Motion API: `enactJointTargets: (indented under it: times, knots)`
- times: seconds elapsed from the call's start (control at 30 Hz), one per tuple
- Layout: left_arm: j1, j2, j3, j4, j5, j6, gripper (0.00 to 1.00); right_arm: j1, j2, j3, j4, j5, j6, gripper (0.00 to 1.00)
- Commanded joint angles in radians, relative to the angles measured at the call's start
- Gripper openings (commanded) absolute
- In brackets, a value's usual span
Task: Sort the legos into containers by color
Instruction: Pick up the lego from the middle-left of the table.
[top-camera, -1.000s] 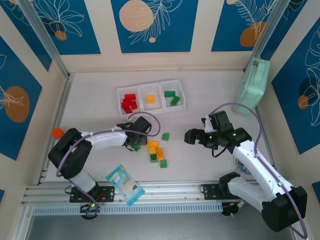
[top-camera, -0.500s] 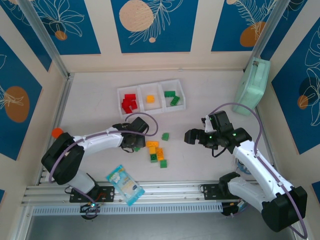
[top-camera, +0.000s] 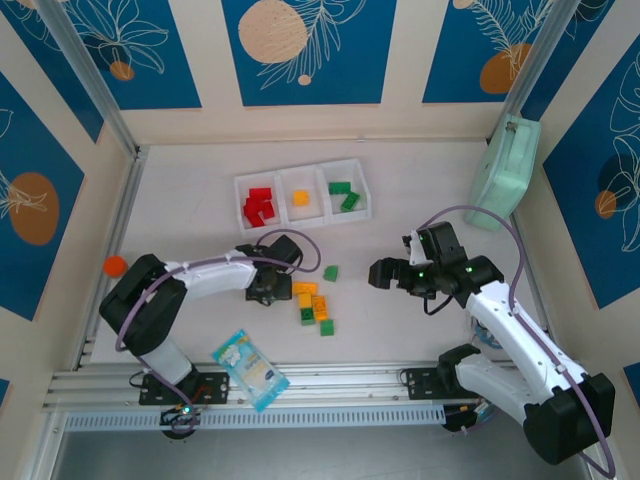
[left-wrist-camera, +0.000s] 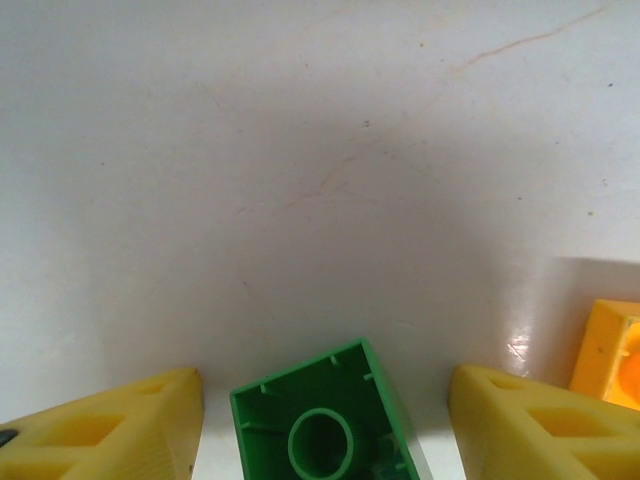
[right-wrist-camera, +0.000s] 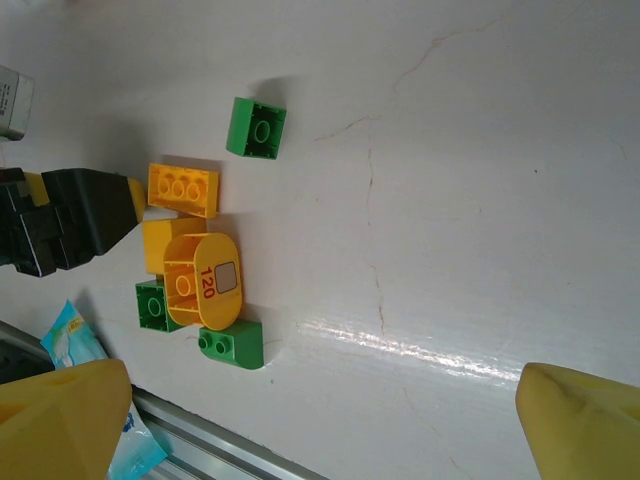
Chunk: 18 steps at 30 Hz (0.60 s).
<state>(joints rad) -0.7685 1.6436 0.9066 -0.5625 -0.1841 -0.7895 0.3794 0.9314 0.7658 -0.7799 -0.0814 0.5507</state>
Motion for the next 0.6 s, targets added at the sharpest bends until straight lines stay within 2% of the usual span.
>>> enactJointTargets:
  times: [0.0, 0.3, 0.57]
  knots:
    - [-0.007, 0.043, 0.025, 0.021, 0.044, 0.037, 0.63, 0.006, -0.009, 0.024, -0.03, 0.003, -0.004, 0.99]
    - [-0.008, 0.024, 0.012, 0.051, 0.079, 0.032, 0.43, 0.006, -0.012, 0.012, -0.023, 0.0, 0.001, 0.99]
    - [-0.009, -0.035, 0.006, 0.026, 0.066, 0.032, 0.38, 0.006, -0.015, 0.014, -0.024, 0.005, 0.005, 0.99]
